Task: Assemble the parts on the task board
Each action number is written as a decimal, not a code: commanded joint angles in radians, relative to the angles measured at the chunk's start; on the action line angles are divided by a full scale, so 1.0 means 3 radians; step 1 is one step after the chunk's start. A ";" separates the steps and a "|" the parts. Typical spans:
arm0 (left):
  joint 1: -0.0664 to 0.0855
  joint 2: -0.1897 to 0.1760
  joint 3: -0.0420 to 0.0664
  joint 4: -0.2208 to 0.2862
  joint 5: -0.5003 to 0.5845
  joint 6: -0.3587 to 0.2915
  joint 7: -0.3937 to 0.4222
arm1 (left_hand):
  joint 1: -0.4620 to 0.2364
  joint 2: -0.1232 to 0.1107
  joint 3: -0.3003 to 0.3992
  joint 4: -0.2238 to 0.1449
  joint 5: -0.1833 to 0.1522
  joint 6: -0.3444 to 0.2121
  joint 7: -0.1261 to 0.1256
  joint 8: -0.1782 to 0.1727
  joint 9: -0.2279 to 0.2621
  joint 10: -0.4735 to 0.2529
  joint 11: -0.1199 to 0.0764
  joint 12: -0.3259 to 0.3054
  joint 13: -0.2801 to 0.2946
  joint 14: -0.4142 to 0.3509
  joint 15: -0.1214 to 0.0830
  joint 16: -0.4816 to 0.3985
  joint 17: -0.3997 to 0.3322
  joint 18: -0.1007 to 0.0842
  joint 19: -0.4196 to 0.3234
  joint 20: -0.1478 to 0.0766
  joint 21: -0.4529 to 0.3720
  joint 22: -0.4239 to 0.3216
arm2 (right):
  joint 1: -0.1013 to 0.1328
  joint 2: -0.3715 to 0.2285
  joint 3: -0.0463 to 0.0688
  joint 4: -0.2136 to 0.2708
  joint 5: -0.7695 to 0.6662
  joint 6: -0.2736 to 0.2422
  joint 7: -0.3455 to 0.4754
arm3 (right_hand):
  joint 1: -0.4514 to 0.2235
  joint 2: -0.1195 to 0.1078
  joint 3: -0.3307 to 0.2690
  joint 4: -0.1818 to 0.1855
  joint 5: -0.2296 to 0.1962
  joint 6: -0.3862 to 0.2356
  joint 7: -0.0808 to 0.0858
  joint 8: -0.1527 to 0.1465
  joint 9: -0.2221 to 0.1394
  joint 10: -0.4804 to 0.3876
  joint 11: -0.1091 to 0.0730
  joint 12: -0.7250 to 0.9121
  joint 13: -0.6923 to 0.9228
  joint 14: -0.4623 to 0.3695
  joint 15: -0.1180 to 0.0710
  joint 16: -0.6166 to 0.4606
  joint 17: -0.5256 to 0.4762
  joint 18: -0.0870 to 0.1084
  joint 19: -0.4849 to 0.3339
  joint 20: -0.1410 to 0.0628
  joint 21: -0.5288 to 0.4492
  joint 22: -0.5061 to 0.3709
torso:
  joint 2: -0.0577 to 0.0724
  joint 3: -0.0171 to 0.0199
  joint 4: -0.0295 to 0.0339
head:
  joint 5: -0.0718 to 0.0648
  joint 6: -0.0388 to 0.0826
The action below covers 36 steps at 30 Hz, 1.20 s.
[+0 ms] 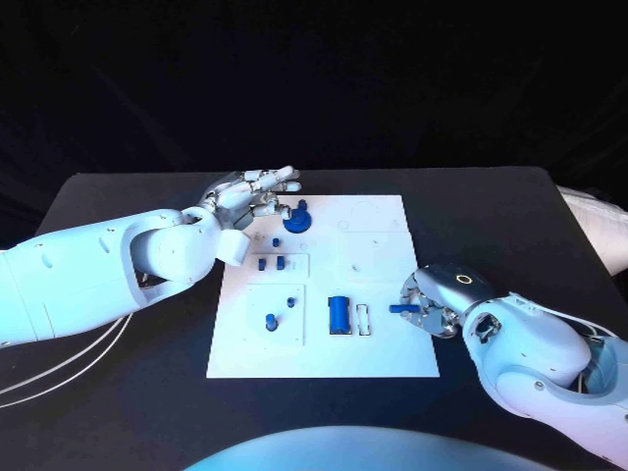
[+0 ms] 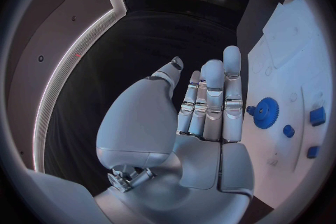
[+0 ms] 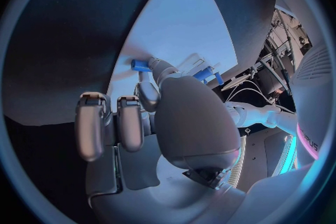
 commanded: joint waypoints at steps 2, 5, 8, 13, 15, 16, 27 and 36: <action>0.0000 0.0001 0.0002 0.0009 -0.0003 0.0058 0.0014 | -0.0004 0.0027 -0.0015 0.0004 0.0020 -0.0029 0.0000 0.0021 0.0001 -0.0024 -0.0002 0.0023 0.0003 -0.0032 -0.0001 0.0012 -0.0003 0.0033 0.0002 0.0031 -0.0021 -0.0005 | -0.0051 -0.0017 -0.0040 -0.0014 0.0759 -0.0216 -0.0079 | -0.0189 -0.0016 0.0063 0.0059 0.0020 0.0014 -0.0006 0.0005 0.0024 0.0033 -0.0010 0.0003 0.0037 0.0220 0.0002 -0.0006 0.0152 -0.0035 0.0012 -0.0001 0.0001 0.0099 | -0.0001 -0.0001 -0.0001 | 0.0004 -0.0001; 0.0000 0.0000 0.0002 0.0011 -0.0003 0.0058 0.0014 | -0.0004 0.0027 -0.0015 0.0004 0.0020 -0.0029 0.0000 0.0021 0.0001 -0.0024 -0.0002 0.0023 0.0003 -0.0032 -0.0001 0.0012 -0.0003 0.0033 0.0002 0.0031 -0.0021 -0.0005 | -0.0038 -0.0029 -0.0020 0.0031 0.1019 -0.0435 -0.0072 | -0.0290 -0.0049 0.0082 0.0108 0.0036 0.0020 -0.0008 0.0003 0.0037 0.0046 -0.0011 0.0017 0.0048 0.0223 0.0001 -0.0001 0.0163 -0.0037 0.0017 -0.0002 0.0006 0.0108 | 0.0002 0.0000 -0.0001 | 0.0006 0.0000; 0.0000 0.0001 0.0002 0.0011 -0.0003 0.0059 0.0014 | -0.0004 0.0027 -0.0015 0.0004 0.0020 -0.0029 0.0000 0.0021 0.0001 -0.0024 -0.0002 0.0023 0.0003 -0.0032 -0.0001 0.0012 -0.0003 0.0033 0.0002 0.0031 -0.0021 -0.0005 | -0.0020 -0.0035 -0.0008 0.0070 0.1233 -0.0583 -0.0065 | -0.0342 -0.0064 0.0093 0.0133 0.0044 0.0028 -0.0010 0.0003 0.0045 0.0057 -0.0012 0.0032 0.0061 0.0222 0.0000 -0.0005 0.0157 -0.0038 0.0020 -0.0004 0.0010 0.0115 | 0.0003 0.0000 0.0000 | 0.0006 -0.0001; 0.0000 0.0002 0.0002 0.0014 -0.0003 0.0061 0.0014 | -0.0004 0.0027 -0.0015 0.0004 0.0020 -0.0029 0.0000 0.0021 0.0001 -0.0024 -0.0002 0.0023 0.0003 -0.0032 -0.0001 0.0012 -0.0003 0.0033 0.0002 0.0031 -0.0021 -0.0005 | 0.0000 -0.0030 0.0001 0.0113 0.1513 -0.0671 -0.0058 | -0.0405 -0.0094 0.0109 0.0152 0.0123 0.0042 -0.0017 0.0002 0.0060 0.0070 -0.0018 0.0047 0.0075 0.0223 -0.0005 -0.0003 0.0161 -0.0039 0.0024 -0.0008 0.0014 0.0124 | 0.0003 -0.0001 0.0000 | 0.0008 -0.0008; 0.0000 0.0002 0.0002 0.0015 -0.0003 0.0061 0.0014 | -0.0004 0.0027 -0.0015 0.0004 0.0020 -0.0029 0.0000 0.0021 0.0001 -0.0024 -0.0002 0.0023 0.0003 -0.0032 -0.0001 0.0012 -0.0003 0.0033 0.0002 0.0031 -0.0021 -0.0005 | 0.0002 -0.0022 0.0002 0.0117 0.1582 -0.0669 -0.0057 | -0.0417 -0.0098 0.0112 0.0153 0.0148 0.0045 -0.0018 0.0002 0.0064 0.0075 -0.0019 0.0055 0.0082 0.0224 -0.0006 -0.0002 0.0164 -0.0039 0.0024 -0.0009 0.0015 0.0124 | 0.0003 -0.0001 -0.0001 | 0.0009 -0.0009; 0.0000 0.0002 0.0002 0.0015 -0.0003 0.0061 0.0014 | -0.0004 0.0027 -0.0015 0.0004 0.0020 -0.0029 0.0000 0.0021 0.0001 -0.0024 -0.0002 0.0023 0.0003 -0.0032 -0.0001 0.0012 -0.0003 0.0033 0.0002 0.0031 -0.0021 -0.0005 | 0.0003 -0.0016 0.0002 0.0119 0.1609 -0.0663 -0.0056 | -0.0425 -0.0100 0.0113 0.0154 0.0162 0.0048 -0.0019 0.0002 0.0066 0.0078 -0.0019 0.0058 0.0085 0.0224 -0.0007 -0.0001 0.0165 -0.0040 0.0025 -0.0010 0.0016 0.0126 | 0.0002 -0.0001 -0.0003 | 0.0010 -0.0010; 0.0000 0.0004 0.0002 0.0019 -0.0003 0.0063 0.0011 | -0.0004 0.0027 -0.0015 0.0004 0.0020 -0.0029 0.0000 0.0021 0.0001 -0.0024 -0.0002 0.0023 0.0003 -0.0032 -0.0001 0.0012 -0.0003 0.0033 0.0002 0.0031 -0.0021 -0.0005 | 0.0003 0.0086 -0.0002 0.0089 0.1792 -0.0610 -0.0047 | -0.0687 -0.0109 -0.0032 0.0278 0.0454 0.0089 -0.0026 0.0003 0.0106 0.0131 -0.0023 0.0123 0.0142 0.0230 -0.0009 0.0011 0.0190 -0.0043 0.0031 -0.0005 0.0022 0.0139 | 0.0004 0.0001 0.0002 | -0.0016 -0.0009; 0.0000 0.0007 0.0002 0.0020 -0.0003 0.0066 0.0010 | -0.0004 0.0027 -0.0015 0.0004 0.0020 -0.0029 0.0000 0.0021 0.0001 -0.0024 -0.0002 0.0023 0.0003 -0.0032 -0.0001 0.0012 -0.0003 0.0033 0.0002 0.0031 -0.0021 -0.0005 | 0.0001 0.0164 -0.0004 0.0069 0.1806 -0.0638 -0.0042 | -0.0710 -0.0104 -0.0080 0.0287 0.0507 0.0096 -0.0030 0.0002 0.0115 0.0138 -0.0027 0.0129 0.0148 0.0231 -0.0012 0.0014 0.0196 -0.0043 0.0032 -0.0008 0.0023 0.0142 | 0.0003 -0.0001 0.0000 | 0.0009 -0.0015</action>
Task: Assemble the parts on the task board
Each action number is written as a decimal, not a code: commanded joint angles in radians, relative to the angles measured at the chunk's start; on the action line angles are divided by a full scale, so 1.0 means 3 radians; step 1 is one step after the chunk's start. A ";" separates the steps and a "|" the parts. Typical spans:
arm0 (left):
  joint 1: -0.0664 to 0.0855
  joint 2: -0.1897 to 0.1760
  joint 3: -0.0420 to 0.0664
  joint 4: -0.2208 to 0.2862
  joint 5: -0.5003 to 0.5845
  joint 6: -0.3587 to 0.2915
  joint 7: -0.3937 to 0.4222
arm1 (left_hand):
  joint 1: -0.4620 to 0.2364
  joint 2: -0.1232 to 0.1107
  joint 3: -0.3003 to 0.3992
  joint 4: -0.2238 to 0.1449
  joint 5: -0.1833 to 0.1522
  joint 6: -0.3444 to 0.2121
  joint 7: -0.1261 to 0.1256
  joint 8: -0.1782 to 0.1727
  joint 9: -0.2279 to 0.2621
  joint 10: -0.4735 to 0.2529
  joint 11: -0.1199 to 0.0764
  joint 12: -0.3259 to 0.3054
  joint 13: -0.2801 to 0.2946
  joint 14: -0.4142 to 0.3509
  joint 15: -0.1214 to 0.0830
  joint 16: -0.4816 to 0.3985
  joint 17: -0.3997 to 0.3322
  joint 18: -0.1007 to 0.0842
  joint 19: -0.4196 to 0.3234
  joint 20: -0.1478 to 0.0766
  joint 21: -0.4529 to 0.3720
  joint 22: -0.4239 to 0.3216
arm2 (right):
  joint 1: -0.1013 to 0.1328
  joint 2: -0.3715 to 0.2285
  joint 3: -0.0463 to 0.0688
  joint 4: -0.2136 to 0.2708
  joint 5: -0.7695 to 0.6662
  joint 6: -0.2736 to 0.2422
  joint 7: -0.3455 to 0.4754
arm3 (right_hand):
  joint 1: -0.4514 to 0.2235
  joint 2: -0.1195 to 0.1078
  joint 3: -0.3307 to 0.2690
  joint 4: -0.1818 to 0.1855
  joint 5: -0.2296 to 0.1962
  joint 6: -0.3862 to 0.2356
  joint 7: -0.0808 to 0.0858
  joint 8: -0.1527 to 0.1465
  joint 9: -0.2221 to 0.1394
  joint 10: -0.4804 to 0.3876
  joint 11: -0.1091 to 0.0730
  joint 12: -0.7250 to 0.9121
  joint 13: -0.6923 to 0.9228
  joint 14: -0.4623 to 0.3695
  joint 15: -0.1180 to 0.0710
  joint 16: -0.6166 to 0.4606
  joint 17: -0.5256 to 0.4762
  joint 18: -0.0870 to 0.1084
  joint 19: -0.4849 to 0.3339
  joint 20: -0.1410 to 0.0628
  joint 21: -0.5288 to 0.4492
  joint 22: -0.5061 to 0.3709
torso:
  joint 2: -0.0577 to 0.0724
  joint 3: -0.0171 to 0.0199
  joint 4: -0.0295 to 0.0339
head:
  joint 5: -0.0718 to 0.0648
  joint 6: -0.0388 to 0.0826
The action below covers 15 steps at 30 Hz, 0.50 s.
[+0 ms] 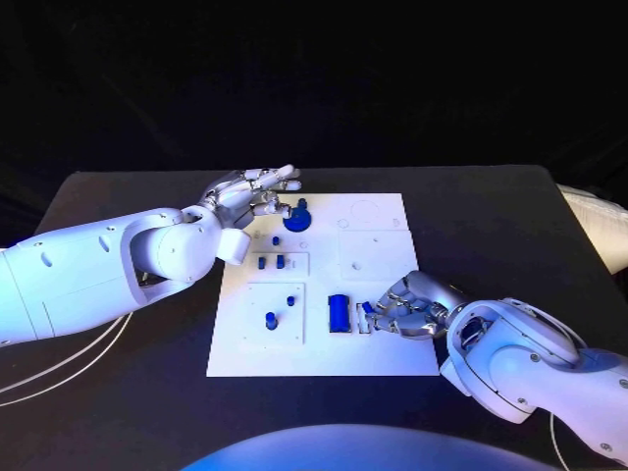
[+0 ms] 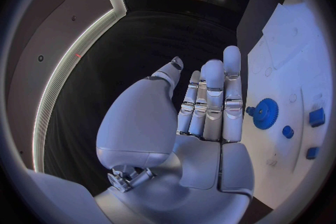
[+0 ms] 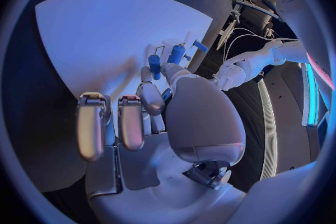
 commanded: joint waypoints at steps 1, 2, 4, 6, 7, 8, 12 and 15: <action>0.0000 0.0008 0.0002 0.0010 -0.0003 0.0064 0.0013 | -0.0004 0.0027 -0.0015 0.0004 0.0020 -0.0029 0.0000 0.0021 0.0001 -0.0024 -0.0002 0.0023 0.0004 -0.0032 -0.0001 0.0012 -0.0004 0.0033 0.0002 0.0031 -0.0021 -0.0005 | -0.0003 0.0023 -0.0002 -0.0005 0.0052 -0.0025 -0.0001 | -0.0035 0.0009 -0.0026 0.0005 0.0024 0.0017 0.0000 0.0013 0.0004 0.0023 -0.0008 0.0013 0.0006 0.0237 -0.0007 0.0014 0.0195 -0.0042 0.0032 -0.0008 0.0010 0.0142 | 0.0002 0.0002 -0.0002 | 0.0010 -0.0003; 0.0000 0.0008 0.0002 0.0010 -0.0003 0.0065 0.0012 | -0.0004 0.0027 -0.0015 0.0004 0.0020 -0.0029 0.0000 0.0021 0.0001 -0.0024 -0.0002 0.0023 0.0004 -0.0032 -0.0001 0.0012 -0.0004 0.0033 0.0002 0.0031 -0.0021 -0.0005 | -0.0003 0.0030 -0.0002 -0.0008 0.0051 -0.0021 0.0000 | -0.0035 0.0009 -0.0026 0.0005 0.0024 0.0017 0.0000 0.0013 0.0004 0.0023 -0.0008 0.0013 0.0006 0.0237 -0.0007 0.0014 0.0195 -0.0042 0.0032 -0.0008 0.0010 0.0142 | 0.0002 0.0002 -0.0002 | 0.0009 -0.0003; 0.0000 0.0009 0.0002 0.0011 -0.0003 0.0066 0.0010 | -0.0004 0.0027 -0.0015 0.0004 0.0020 -0.0029 0.0000 0.0021 0.0001 -0.0024 -0.0002 0.0023 0.0004 -0.0032 -0.0001 0.0012 -0.0004 0.0033 0.0002 0.0031 -0.0021 -0.0005 | -0.0003 0.0042 -0.0003 -0.0017 0.0046 0.0009 -0.0001 | -0.0040 0.0009 -0.0036 0.0008 0.0029 0.0018 0.0000 0.0012 0.0005 0.0024 -0.0008 0.0013 0.0006 0.0237 -0.0007 0.0014 0.0195 -0.0043 0.0033 -0.0008 0.0011 0.0144 | 0.0002 0.0002 -0.0001 | 0.0007 -0.0005; 0.0000 0.0009 0.0002 0.0011 -0.0003 0.0067 0.0008 | -0.0004 0.0027 -0.0015 0.0004 0.0020 -0.0029 0.0000 0.0021 0.0001 -0.0024 -0.0002 0.0023 0.0004 -0.0032 -0.0001 0.0012 -0.0004 0.0033 0.0002 0.0031 -0.0021 -0.0005 | -0.0003 0.0055 -0.0006 -0.0032 0.0040 0.0075 -0.0004 | -0.0060 0.0017 -0.0059 0.0021 0.0036 0.0020 0.0000 0.0011 0.0008 0.0023 -0.0008 0.0008 0.0003 0.0237 -0.0007 0.0013 0.0193 -0.0042 0.0032 -0.0009 0.0009 0.0142 | 0.0000 0.0002 -0.0002 | 0.0008 -0.0007; 0.0000 0.0009 0.0002 0.0011 -0.0003 0.0067 0.0007 | -0.0004 0.0027 -0.0015 0.0004 0.0020 -0.0029 0.0000 0.0021 0.0001 -0.0024 -0.0002 0.0023 0.0004 -0.0032 -0.0001 0.0012 -0.0004 0.0033 0.0002 0.0031 -0.0021 -0.0005 | -0.0003 0.0059 -0.0007 -0.0037 0.0037 0.0109 -0.0005 | -0.0068 0.0021 -0.0069 0.0027 0.0039 0.0020 0.0001 0.0010 0.0010 0.0023 -0.0008 0.0007 0.0002 0.0237 -0.0007 0.0013 0.0192 -0.0042 0.0032 -0.0009 0.0010 0.0142 | -0.0001 0.0002 -0.0002 | 0.0012 -0.0010; 0.0000 0.0009 0.0002 0.0012 -0.0003 0.0067 0.0007 | -0.0004 0.0027 -0.0015 0.0004 0.0020 -0.0029 0.0000 0.0021 0.0001 -0.0024 -0.0002 0.0023 0.0004 -0.0032 -0.0001 0.0012 -0.0004 0.0033 0.0002 0.0031 -0.0021 -0.0005 | -0.0003 0.0063 -0.0008 -0.0042 0.0035 0.0143 -0.0007 | -0.0077 0.0030 -0.0079 0.0035 0.0042 0.0022 0.0000 0.0009 0.0012 0.0022 -0.0008 0.0002 -0.0001 0.0237 -0.0007 0.0013 0.0194 -0.0043 0.0032 -0.0008 0.0010 0.0144 | 0.0000 0.0001 -0.0002 | 0.0012 -0.0013; 0.0000 0.0008 0.0002 0.0014 -0.0003 0.0068 0.0006 | -0.0004 0.0027 -0.0015 0.0004 0.0020 -0.0029 0.0000 0.0021 0.0001 -0.0024 -0.0002 0.0023 0.0004 -0.0032 -0.0001 0.0012 -0.0004 0.0033 0.0002 0.0031 -0.0021 -0.0005 | -0.0003 0.0079 -0.0012 -0.0061 -0.0026 0.0226 -0.0010 | -0.0120 0.0061 -0.0122 0.0069 0.0046 0.0029 -0.0002 0.0007 0.0018 0.0025 -0.0009 -0.0005 -0.0006 0.0238 -0.0007 0.0017 0.0202 -0.0042 0.0032 -0.0008 0.0009 0.0143 | 0.0000 0.0002 -0.0004 | 0.0013 -0.0017; 0.0000 0.0008 0.0002 0.0014 -0.0003 0.0069 0.0005 | -0.0004 0.0027 -0.0015 0.0004 0.0020 -0.0029 0.0000 0.0021 0.0001 -0.0024 -0.0002 0.0023 0.0004 -0.0032 -0.0001 0.0012 -0.0004 0.0033 0.0002 0.0031 -0.0021 -0.0005 | -0.0003 0.0089 -0.0014 -0.0076 -0.0068 0.0255 -0.0011 | -0.0131 0.0068 -0.0139 0.0077 0.0048 0.0033 -0.0004 0.0006 0.0020 0.0027 -0.0010 -0.0007 -0.0007 0.0238 -0.0008 0.0017 0.0202 -0.0042 0.0032 -0.0009 0.0009 0.0142 | 0.0000 0.0004 -0.0006 | 0.0012 -0.0017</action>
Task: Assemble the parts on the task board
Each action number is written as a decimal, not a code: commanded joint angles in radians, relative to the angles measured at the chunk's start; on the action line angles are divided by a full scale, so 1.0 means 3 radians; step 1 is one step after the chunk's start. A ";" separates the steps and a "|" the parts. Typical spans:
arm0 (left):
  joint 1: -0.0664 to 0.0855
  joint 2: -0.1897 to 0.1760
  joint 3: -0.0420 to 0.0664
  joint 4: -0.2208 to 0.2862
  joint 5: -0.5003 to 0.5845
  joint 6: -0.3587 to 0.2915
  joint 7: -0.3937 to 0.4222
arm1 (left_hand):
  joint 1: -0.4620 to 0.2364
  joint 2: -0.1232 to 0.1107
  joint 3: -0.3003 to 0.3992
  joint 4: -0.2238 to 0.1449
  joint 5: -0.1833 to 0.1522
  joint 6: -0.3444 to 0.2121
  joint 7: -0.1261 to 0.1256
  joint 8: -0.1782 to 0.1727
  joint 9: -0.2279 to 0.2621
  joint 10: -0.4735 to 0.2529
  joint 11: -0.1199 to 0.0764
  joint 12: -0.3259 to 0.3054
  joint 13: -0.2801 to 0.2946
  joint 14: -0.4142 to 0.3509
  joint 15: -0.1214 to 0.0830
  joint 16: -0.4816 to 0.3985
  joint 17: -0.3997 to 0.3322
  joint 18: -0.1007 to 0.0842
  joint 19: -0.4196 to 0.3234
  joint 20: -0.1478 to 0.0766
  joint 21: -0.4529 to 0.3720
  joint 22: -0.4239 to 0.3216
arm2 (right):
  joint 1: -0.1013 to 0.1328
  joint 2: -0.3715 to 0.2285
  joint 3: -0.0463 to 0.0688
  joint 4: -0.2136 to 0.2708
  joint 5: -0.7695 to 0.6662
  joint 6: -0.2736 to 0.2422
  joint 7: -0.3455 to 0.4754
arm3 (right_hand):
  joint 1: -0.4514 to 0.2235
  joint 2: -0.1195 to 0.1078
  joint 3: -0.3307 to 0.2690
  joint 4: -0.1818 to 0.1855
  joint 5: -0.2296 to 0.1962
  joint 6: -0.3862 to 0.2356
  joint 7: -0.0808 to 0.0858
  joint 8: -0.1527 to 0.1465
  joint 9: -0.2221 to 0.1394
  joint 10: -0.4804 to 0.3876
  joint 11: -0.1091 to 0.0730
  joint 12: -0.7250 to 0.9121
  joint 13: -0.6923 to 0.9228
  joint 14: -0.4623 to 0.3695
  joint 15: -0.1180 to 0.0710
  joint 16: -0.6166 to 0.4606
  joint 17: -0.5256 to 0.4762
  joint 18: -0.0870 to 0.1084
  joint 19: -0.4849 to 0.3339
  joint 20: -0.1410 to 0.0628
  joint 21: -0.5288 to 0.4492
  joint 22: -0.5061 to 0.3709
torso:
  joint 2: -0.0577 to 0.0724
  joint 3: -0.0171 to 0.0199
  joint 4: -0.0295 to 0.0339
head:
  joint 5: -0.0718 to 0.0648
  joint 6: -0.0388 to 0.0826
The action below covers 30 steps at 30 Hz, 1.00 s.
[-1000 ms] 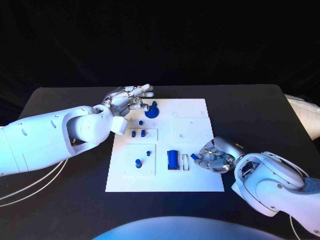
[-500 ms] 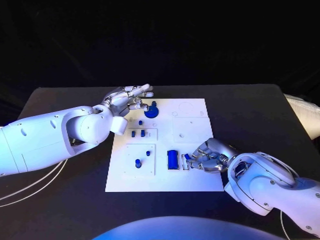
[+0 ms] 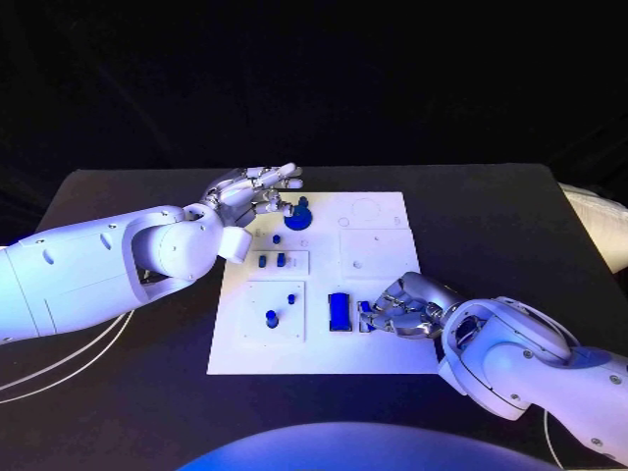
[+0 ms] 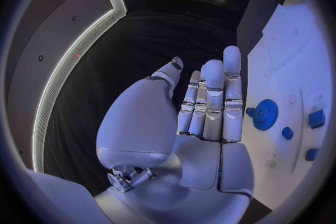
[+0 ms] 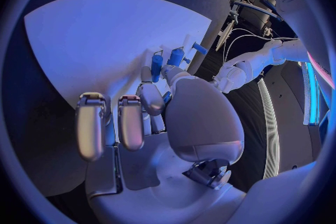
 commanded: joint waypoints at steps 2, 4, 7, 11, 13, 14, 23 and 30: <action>0.0000 0.0006 0.0002 0.0011 -0.0003 0.0066 0.0008 | -0.0004 0.0027 -0.0015 0.0004 0.0020 -0.0029 0.0000 0.0021 0.0001 -0.0024 -0.0002 0.0023 0.0005 -0.0032 -0.0001 0.0012 -0.0004 0.0033 0.0002 0.0031 -0.0021 -0.0005 | -0.0003 0.0017 -0.0004 -0.0019 -0.0115 0.0177 -0.0012 | -0.0043 0.0006 -0.0035 0.0006 0.0017 0.0035 -0.0004 0.0006 0.0003 0.0016 0.0000 -0.0008 -0.0004 0.0238 -0.0009 0.0017 0.0204 -0.0042 0.0032 -0.0009 0.0010 0.0144 | -0.0001 0.0003 -0.0002 | -0.0001 -0.0001; 0.0000 0.0006 0.0002 0.0012 -0.0003 0.0066 0.0007 | -0.0004 0.0027 -0.0015 0.0004 0.0020 -0.0029 0.0000 0.0021 0.0001 -0.0024 -0.0002 0.0023 0.0005 -0.0032 -0.0001 0.0012 -0.0004 0.0033 0.0002 0.0031 -0.0021 -0.0005 | -0.0003 0.0021 -0.0005 -0.0029 -0.0143 0.0189 -0.0014 | -0.0048 0.0011 -0.0044 0.0010 0.0019 0.0039 -0.0006 0.0007 0.0005 0.0018 -0.0001 -0.0007 -0.0004 0.0238 -0.0009 0.0018 0.0204 -0.0043 0.0033 -0.0009 0.0010 0.0145 | 0.0000 0.0001 -0.0001 | -0.0007 -0.0003; 0.0000 0.0004 0.0002 0.0013 -0.0003 0.0071 0.0005 | -0.0004 0.0027 -0.0015 0.0004 0.0020 -0.0029 0.0000 0.0021 0.0001 -0.0024 -0.0002 0.0023 0.0005 -0.0032 -0.0001 0.0012 -0.0004 0.0033 0.0002 0.0031 -0.0021 -0.0005 | -0.0003 0.0026 -0.0005 -0.0039 -0.0182 0.0204 -0.0016 | -0.0052 0.0015 -0.0052 0.0013 0.0021 0.0042 -0.0007 0.0008 0.0007 0.0021 -0.0002 -0.0004 -0.0001 0.0238 -0.0010 0.0017 0.0204 -0.0043 0.0034 -0.0009 0.0011 0.0147 | 0.0000 0.0001 0.0000 | -0.0006 -0.0004; 0.0000 0.0001 0.0002 0.0016 -0.0003 0.0074 0.0001 | -0.0004 0.0027 -0.0015 0.0004 0.0020 -0.0029 0.0000 0.0021 0.0001 -0.0024 -0.0002 0.0023 0.0005 -0.0032 -0.0001 0.0012 -0.0004 0.0033 0.0002 0.0031 -0.0021 -0.0005 | -0.0003 0.0036 -0.0006 -0.0043 -0.0215 0.0205 -0.0017 | -0.0061 0.0021 -0.0066 0.0017 0.0024 0.0048 -0.0010 0.0010 0.0010 0.0027 -0.0004 0.0001 0.0003 0.0238 -0.0011 0.0016 0.0202 -0.0042 0.0033 -0.0010 0.0010 0.0145 | 0.0002 0.0001 0.0001 | -0.0005 -0.0007; 0.0000 0.0001 0.0002 0.0015 -0.0003 0.0075 -0.0001 | -0.0004 0.0027 -0.0015 0.0004 0.0020 -0.0029 0.0000 0.0021 0.0001 -0.0024 -0.0002 0.0023 0.0005 -0.0032 -0.0001 0.0012 -0.0004 0.0033 0.0002 0.0031 -0.0021 -0.0005 | -0.0003 0.0042 -0.0006 -0.0042 -0.0230 0.0203 -0.0016 | -0.0068 0.0024 -0.0078 0.0020 0.0025 0.0052 -0.0011 0.0011 0.0012 0.0031 -0.0005 0.0005 0.0006 0.0237 -0.0012 0.0015 0.0201 -0.0043 0.0033 -0.0011 0.0010 0.0145 | 0.0001 0.0001 0.0001 | -0.0005 -0.0007; 0.0000 0.0000 0.0002 0.0015 -0.0003 0.0075 -0.0002 | -0.0004 0.0027 -0.0015 0.0004 0.0020 -0.0029 0.0000 0.0021 0.0001 -0.0024 -0.0002 0.0023 0.0005 -0.0032 -0.0001 0.0012 -0.0004 0.0033 0.0002 0.0031 -0.0021 -0.0005 | -0.0003 0.0046 -0.0006 -0.0039 -0.0237 0.0201 -0.0014 | -0.0070 0.0025 -0.0081 0.0021 0.0025 0.0053 -0.0012 0.0011 0.0013 0.0033 -0.0005 0.0006 0.0007 0.0237 -0.0013 0.0016 0.0202 -0.0042 0.0033 -0.0011 0.0010 0.0145 | -0.0001 0.0001 0.0000 | -0.0004 -0.0008; 0.0000 -0.0001 0.0002 0.0016 -0.0003 0.0084 -0.0010 | -0.0001 0.0032 -0.0025 0.0001 0.0020 -0.0034 0.0001 0.0027 0.0001 -0.0033 -0.0002 0.0034 0.0005 -0.0035 -0.0001 0.0015 -0.0009 0.0033 0.0001 0.0032 -0.0024 -0.0008 | -0.0006 0.0047 -0.0006 0.0006 -0.0294 0.0177 -0.0006 | -0.0217 0.0039 -0.0248 0.0043 0.0078 0.0087 -0.0023 0.0015 0.0030 0.0067 -0.0015 0.0030 0.0026 0.0241 -0.0020 0.0026 0.0222 -0.0045 0.0038 -0.0018 0.0015 0.0156 | 0.0000 0.0003 -0.0001 | 0.0004 -0.0011; 0.0000 -0.0004 0.0002 0.0016 -0.0003 0.0089 -0.0015 | -0.0001 0.0032 -0.0025 0.0001 0.0020 -0.0034 0.0001 0.0027 0.0001 -0.0033 -0.0002 0.0034 0.0005 -0.0035 -0.0001 0.0015 -0.0009 0.0033 0.0001 0.0032 -0.0024 -0.0008 | -0.0013 0.0007 -0.0006 0.0043 -0.0366 0.0144 -0.0002 | -0.0398 0.0052 -0.0483 0.0043 -0.0136 0.0099 -0.0035 0.0004 0.0042 0.0075 -0.0024 0.0016 0.0020 0.0241 -0.0027 0.0024 0.0222 -0.0045 0.0040 -0.0024 0.0015 0.0159 | 0.0001 0.0004 -0.0004 | 0.0009 -0.0014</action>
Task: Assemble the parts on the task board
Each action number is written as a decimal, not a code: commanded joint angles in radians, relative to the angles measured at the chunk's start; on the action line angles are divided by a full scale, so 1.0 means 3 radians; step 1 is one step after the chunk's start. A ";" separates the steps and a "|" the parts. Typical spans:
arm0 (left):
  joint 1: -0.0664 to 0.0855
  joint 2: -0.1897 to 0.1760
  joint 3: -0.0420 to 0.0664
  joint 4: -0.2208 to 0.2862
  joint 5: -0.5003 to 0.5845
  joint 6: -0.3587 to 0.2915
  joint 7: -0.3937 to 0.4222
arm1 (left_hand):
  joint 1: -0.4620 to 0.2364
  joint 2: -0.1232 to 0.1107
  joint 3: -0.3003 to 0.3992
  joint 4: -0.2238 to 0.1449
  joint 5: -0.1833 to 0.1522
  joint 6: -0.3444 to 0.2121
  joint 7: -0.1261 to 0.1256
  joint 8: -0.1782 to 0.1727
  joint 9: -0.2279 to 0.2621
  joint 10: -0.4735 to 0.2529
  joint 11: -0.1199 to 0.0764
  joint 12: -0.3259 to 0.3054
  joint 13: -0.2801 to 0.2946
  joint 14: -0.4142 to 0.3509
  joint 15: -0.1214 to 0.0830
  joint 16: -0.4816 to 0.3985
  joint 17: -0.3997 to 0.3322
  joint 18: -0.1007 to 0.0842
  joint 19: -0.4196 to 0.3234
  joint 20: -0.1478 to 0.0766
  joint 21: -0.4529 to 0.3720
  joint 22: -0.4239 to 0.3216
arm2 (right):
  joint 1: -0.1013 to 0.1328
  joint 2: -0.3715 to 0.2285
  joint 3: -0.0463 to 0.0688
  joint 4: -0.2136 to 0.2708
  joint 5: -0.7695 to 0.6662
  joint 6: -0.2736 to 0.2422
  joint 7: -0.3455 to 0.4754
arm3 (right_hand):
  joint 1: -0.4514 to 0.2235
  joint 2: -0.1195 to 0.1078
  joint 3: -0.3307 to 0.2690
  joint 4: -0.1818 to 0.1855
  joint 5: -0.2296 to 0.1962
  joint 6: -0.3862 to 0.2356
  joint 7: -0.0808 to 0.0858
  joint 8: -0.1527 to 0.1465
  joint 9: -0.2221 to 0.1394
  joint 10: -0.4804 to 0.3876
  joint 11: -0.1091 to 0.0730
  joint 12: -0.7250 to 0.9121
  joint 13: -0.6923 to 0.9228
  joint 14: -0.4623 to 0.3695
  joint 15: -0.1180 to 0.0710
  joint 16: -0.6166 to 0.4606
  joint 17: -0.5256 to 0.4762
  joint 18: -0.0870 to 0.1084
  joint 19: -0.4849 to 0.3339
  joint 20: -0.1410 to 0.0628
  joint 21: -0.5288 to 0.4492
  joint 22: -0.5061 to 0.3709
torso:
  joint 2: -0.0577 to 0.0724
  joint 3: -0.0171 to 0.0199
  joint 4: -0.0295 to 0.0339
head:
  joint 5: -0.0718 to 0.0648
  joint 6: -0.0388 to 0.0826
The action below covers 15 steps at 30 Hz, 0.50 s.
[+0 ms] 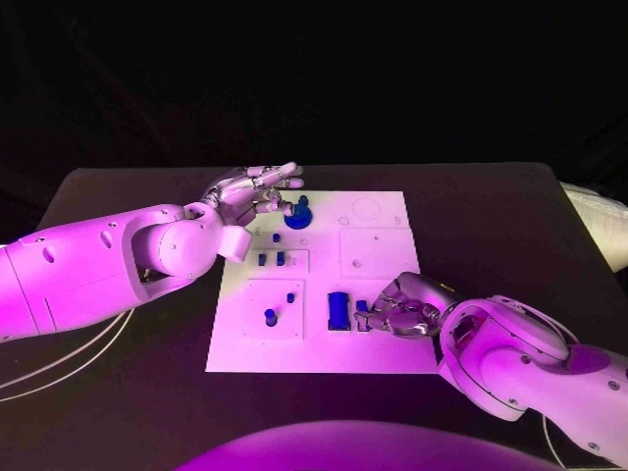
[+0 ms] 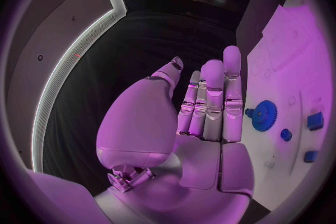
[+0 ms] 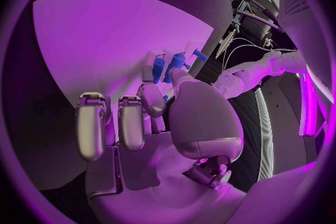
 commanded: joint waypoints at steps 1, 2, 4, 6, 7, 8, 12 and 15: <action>0.0000 0.0001 0.0002 0.0009 -0.0003 0.0071 0.0005 | -0.0001 0.0032 -0.0025 0.0001 0.0020 -0.0022 -0.0012 0.0012 0.0001 -0.0033 -0.0002 0.0009 0.0003 -0.0023 0.0011 0.0015 -0.0003 0.0033 0.0001 0.0032 -0.0012 -0.0003 | -0.0006 -0.0015 -0.0001 0.0017 -0.0119 0.0021 0.0011 | -0.0042 0.0010 -0.0053 0.0001 -0.0043 0.0014 0.0001 -0.0004 0.0004 0.0016 0.0007 -0.0008 -0.0012 0.0227 -0.0016 0.0008 0.0218 -0.0044 0.0039 -0.0025 0.0013 0.0157 | 0.0001 0.0001 -0.0003 | 0.0003 -0.0002; 0.0000 0.0000 0.0002 0.0009 -0.0003 0.0071 0.0005 | -0.0001 0.0032 -0.0025 0.0001 0.0020 -0.0022 -0.0012 0.0012 0.0001 -0.0033 -0.0002 0.0009 0.0003 -0.0023 0.0011 0.0015 -0.0003 0.0033 0.0001 0.0032 -0.0012 -0.0003 | -0.0007 -0.0022 -0.0001 0.0018 -0.0132 0.0017 0.0012 | -0.0044 0.0009 -0.0064 0.0000 -0.0049 0.0011 0.0002 -0.0007 0.0004 0.0009 0.0007 -0.0026 -0.0026 0.0225 -0.0015 0.0002 0.0208 -0.0043 0.0037 -0.0025 0.0010 0.0153 | 0.0000 0.0001 -0.0003 | 0.0001 -0.0003; 0.0000 -0.0001 0.0002 0.0009 -0.0003 0.0070 0.0004 | -0.0001 0.0032 -0.0025 0.0001 0.0020 -0.0022 -0.0012 0.0012 0.0001 -0.0033 -0.0002 0.0009 0.0003 -0.0023 0.0011 0.0015 -0.0003 0.0033 0.0001 0.0032 -0.0012 -0.0003 | -0.0008 -0.0037 -0.0001 0.0021 -0.0164 0.0009 0.0014 | -0.0047 0.0010 -0.0079 0.0000 -0.0054 0.0008 0.0003 -0.0010 0.0004 0.0000 0.0008 -0.0045 -0.0041 0.0221 -0.0015 -0.0007 0.0192 -0.0042 0.0035 -0.0025 0.0007 0.0148 | -0.0001 0.0001 -0.0003 | 0.0000 -0.0004; 0.0000 -0.0002 0.0002 0.0008 -0.0003 0.0070 0.0003 | -0.0001 0.0032 -0.0025 0.0001 0.0020 -0.0022 -0.0012 0.0012 0.0001 -0.0033 -0.0002 0.0009 0.0003 -0.0023 0.0011 0.0015 -0.0003 0.0033 0.0001 0.0032 -0.0012 -0.0003 | -0.0010 -0.0046 -0.0001 0.0024 -0.0179 0.0002 0.0016 | -0.0048 0.0010 -0.0089 -0.0001 -0.0057 0.0006 0.0003 -0.0012 0.0004 -0.0004 0.0009 -0.0055 -0.0048 0.0220 -0.0015 -0.0009 0.0189 -0.0042 0.0033 -0.0025 0.0005 0.0145 | -0.0002 0.0002 -0.0001 | -0.0003 -0.0006; 0.0000 -0.0002 0.0002 0.0008 -0.0003 0.0070 0.0003 | -0.0001 0.0032 -0.0025 0.0001 0.0020 -0.0022 -0.0012 0.0012 0.0001 -0.0033 -0.0002 0.0009 0.0003 -0.0023 0.0011 0.0015 -0.0003 0.0033 0.0001 0.0032 -0.0012 -0.0003 | -0.0011 -0.0050 -0.0001 0.0027 -0.0184 -0.0002 0.0017 | -0.0048 0.0010 -0.0089 -0.0001 -0.0057 0.0006 0.0003 -0.0012 0.0004 -0.0004 0.0009 -0.0055 -0.0048 0.0220 -0.0015 -0.0009 0.0189 -0.0042 0.0033 -0.0025 0.0005 0.0145 | -0.0001 0.0002 -0.0001 | -0.0004 -0.0006; 0.0000 -0.0002 0.0002 0.0008 -0.0003 0.0071 0.0003 | -0.0001 0.0032 -0.0025 0.0001 0.0020 -0.0022 -0.0012 0.0012 0.0001 -0.0033 -0.0002 0.0009 0.0003 -0.0023 0.0011 0.0015 -0.0003 0.0033 0.0001 0.0032 -0.0012 -0.0003 | -0.0011 -0.0053 -0.0001 0.0029 -0.0190 -0.0007 0.0018 | -0.0048 0.0010 -0.0089 -0.0001 -0.0057 0.0006 0.0003 -0.0012 0.0004 -0.0004 0.0009 -0.0055 -0.0048 0.0220 -0.0015 -0.0009 0.0189 -0.0042 0.0033 -0.0025 0.0005 0.0145 | -0.0001 0.0003 -0.0002 | -0.0004 -0.0006; 0.0000 -0.0001 0.0002 0.0006 -0.0003 0.0073 0.0002 | -0.0001 0.0032 -0.0025 0.0001 0.0020 -0.0022 -0.0012 0.0012 0.0001 -0.0033 -0.0002 0.0009 0.0003 -0.0023 0.0011 0.0015 -0.0003 0.0033 0.0001 0.0032 -0.0012 -0.0003 | -0.0013 -0.0067 -0.0001 0.0038 -0.0205 -0.0018 0.0023 | -0.0046 0.0013 -0.0093 -0.0002 -0.0055 0.0005 0.0004 -0.0014 0.0005 -0.0005 0.0009 -0.0054 -0.0047 0.0220 -0.0014 -0.0009 0.0190 -0.0042 0.0033 -0.0024 0.0006 0.0146 | -0.0001 0.0003 -0.0001 | -0.0004 -0.0005; 0.0000 -0.0001 0.0002 0.0003 -0.0003 0.0074 0.0002 | -0.0004 0.0033 -0.0030 0.0003 0.0020 -0.0024 -0.0011 0.0013 0.0001 -0.0037 -0.0001 0.0011 0.0003 -0.0024 0.0012 0.0016 -0.0005 0.0033 0.0001 0.0033 -0.0013 -0.0004 | -0.0015 -0.0080 -0.0001 0.0040 -0.0212 -0.0005 0.0030 | 0.0046 0.0020 -0.0117 -0.0036 -0.0045 0.0002 0.0003 -0.0020 0.0009 -0.0005 0.0009 -0.0054 -0.0043 0.0220 -0.0015 -0.0011 0.0191 -0.0042 0.0033 -0.0025 0.0004 0.0146 | -0.0003 0.0003 -0.0001 | -0.0006 -0.0003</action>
